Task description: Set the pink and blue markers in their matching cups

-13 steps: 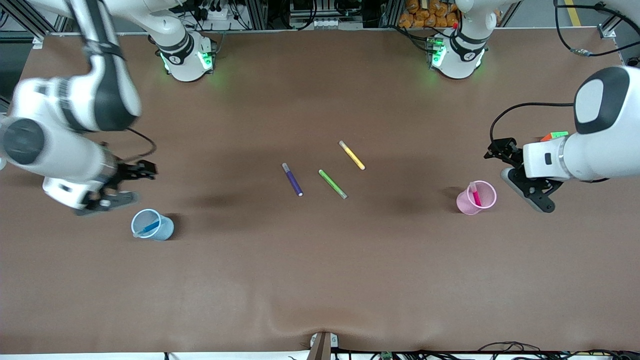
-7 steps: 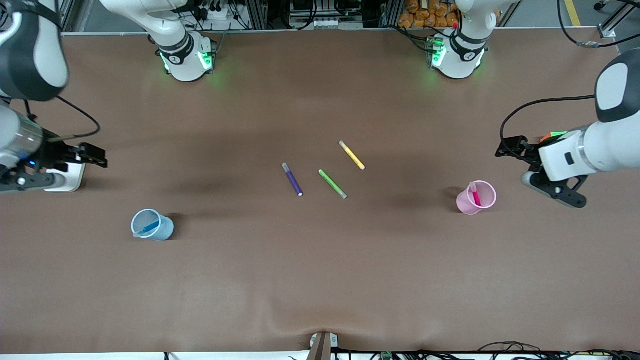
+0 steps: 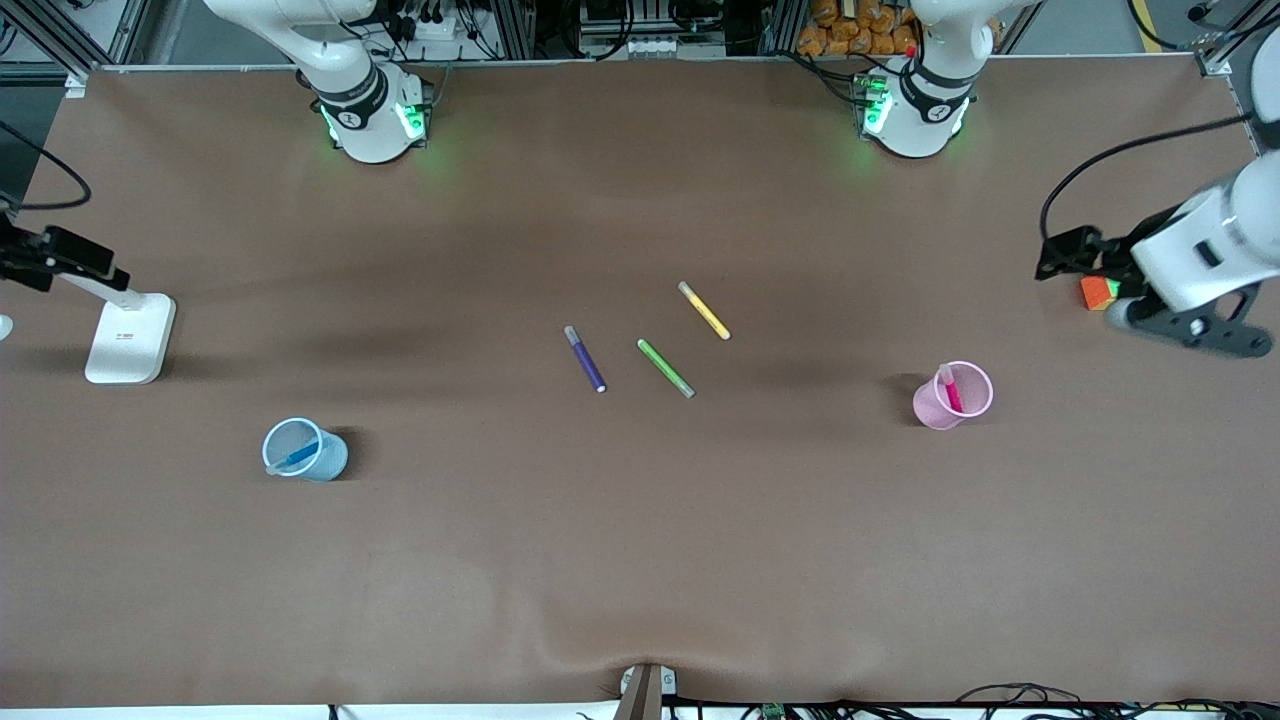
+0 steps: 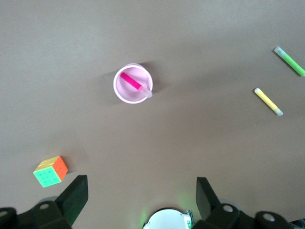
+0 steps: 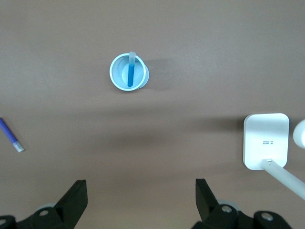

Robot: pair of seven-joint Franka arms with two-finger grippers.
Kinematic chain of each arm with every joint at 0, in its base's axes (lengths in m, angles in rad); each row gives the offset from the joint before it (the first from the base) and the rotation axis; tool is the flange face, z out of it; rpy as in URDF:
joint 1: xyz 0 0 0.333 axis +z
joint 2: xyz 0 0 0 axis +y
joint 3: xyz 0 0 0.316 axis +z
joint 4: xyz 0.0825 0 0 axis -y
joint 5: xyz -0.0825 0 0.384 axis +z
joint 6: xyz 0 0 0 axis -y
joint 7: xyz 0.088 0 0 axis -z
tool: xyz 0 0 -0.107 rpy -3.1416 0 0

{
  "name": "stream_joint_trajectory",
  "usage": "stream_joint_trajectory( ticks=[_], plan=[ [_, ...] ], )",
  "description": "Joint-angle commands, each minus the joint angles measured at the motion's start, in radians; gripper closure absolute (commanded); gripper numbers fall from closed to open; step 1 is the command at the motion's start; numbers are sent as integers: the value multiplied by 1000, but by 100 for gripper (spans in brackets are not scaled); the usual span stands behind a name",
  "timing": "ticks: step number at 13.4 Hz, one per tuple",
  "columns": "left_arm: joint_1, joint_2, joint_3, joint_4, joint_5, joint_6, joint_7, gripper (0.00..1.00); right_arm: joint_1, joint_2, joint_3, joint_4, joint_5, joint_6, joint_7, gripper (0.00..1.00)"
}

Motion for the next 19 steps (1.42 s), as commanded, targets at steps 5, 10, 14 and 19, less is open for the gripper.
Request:
stream_joint_trajectory(
  ticks=[5, 10, 14, 19],
  plan=[
    [45, -129, -10, -70, 16, -4, -84, 0, -43, -54, 113, -3, -91, -59, 56, 0],
    [47, -103, -4, -6, 111, -4, -92, 0, -40, -46, 119, 100, -93, -138, 62, 0],
    [103, -104, -4, 22, 93, -6, -89, 0, -38, -46, 125, 111, -77, -138, 71, 0],
    [67, -122, 97, 13, 36, 8, -96, 0, -32, -48, 117, 114, -48, -138, 71, 0]
  ],
)
